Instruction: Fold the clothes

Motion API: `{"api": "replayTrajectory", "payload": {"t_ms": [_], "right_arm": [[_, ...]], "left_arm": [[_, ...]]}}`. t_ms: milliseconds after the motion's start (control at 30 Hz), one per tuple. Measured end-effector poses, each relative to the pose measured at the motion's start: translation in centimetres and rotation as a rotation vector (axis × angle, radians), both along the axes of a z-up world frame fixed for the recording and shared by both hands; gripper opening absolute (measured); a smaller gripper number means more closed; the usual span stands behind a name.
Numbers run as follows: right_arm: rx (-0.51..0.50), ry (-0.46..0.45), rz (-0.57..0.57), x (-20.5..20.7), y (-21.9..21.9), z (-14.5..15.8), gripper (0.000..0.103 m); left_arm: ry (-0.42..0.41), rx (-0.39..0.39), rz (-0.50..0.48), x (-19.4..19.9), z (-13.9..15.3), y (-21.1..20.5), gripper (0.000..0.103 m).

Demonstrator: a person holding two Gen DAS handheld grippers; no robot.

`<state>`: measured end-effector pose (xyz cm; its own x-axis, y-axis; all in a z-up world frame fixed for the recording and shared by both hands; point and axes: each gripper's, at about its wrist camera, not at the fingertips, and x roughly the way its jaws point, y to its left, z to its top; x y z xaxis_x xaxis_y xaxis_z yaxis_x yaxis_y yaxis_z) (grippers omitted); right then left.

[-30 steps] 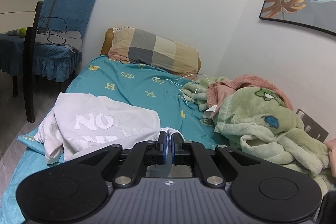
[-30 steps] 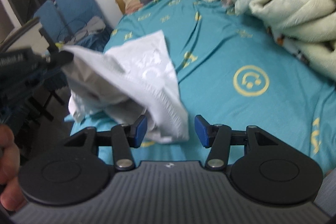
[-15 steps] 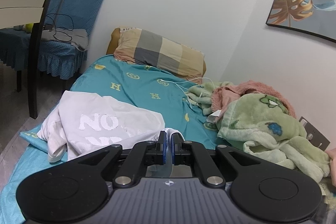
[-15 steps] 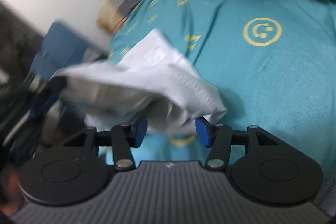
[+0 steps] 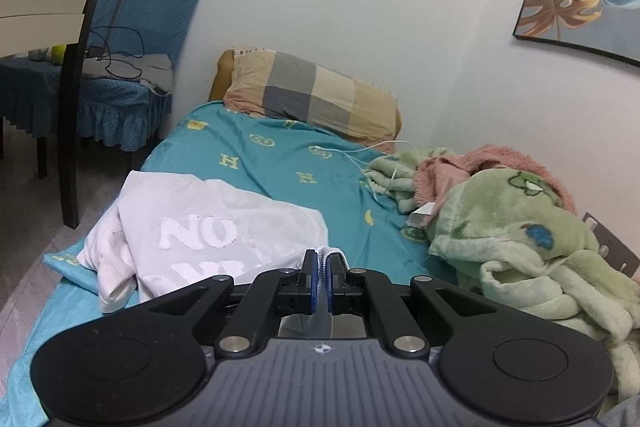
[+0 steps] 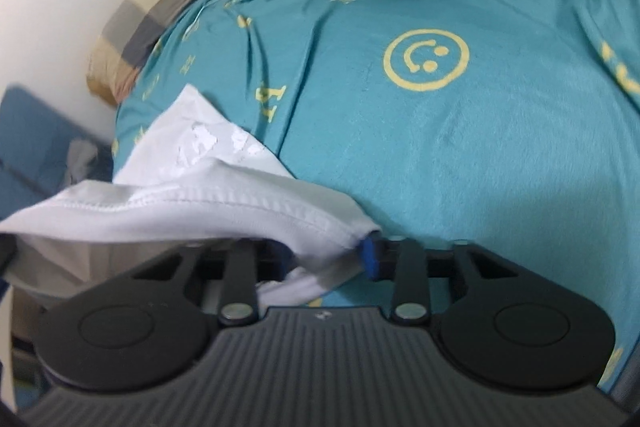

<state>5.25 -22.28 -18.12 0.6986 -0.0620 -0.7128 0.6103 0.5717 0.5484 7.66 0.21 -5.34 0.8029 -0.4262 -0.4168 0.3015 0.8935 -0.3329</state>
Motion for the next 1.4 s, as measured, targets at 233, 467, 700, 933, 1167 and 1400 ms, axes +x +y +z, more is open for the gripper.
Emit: {"api": "replayTrajectory", "payload": {"t_ms": [233,467,700,933,1167,1400], "right_arm": [[-0.064,-0.112,0.273,-1.6,-3.4,4.3,0.015],[-0.263,-0.347,0.666,-1.7,-7.3,15.0,0.015],[-0.329,-0.371,0.863,0.1,-9.9,17.7,0.017],[-0.128,-0.290,0.808,2.8,-10.7,10.8,0.017],[-0.033,-0.332,0.783,4.1,-11.8,9.6,0.016],[0.017,-0.374,0.761,3.9,-12.9,9.6,0.016]], "left_arm": [[-0.048,-0.047,-0.008,-0.7,1.6,1.1,0.004],[-0.218,-0.162,-0.071,-5.3,6.0,3.8,0.004],[-0.263,-0.171,-0.099,-6.4,6.9,3.7,0.004],[-0.154,-0.036,-0.138,-4.0,4.0,0.0,0.004],[-0.023,0.176,-0.252,-3.5,-1.2,-5.3,0.023],[0.000,0.317,-0.274,-5.5,-5.4,-10.7,0.076]]}}
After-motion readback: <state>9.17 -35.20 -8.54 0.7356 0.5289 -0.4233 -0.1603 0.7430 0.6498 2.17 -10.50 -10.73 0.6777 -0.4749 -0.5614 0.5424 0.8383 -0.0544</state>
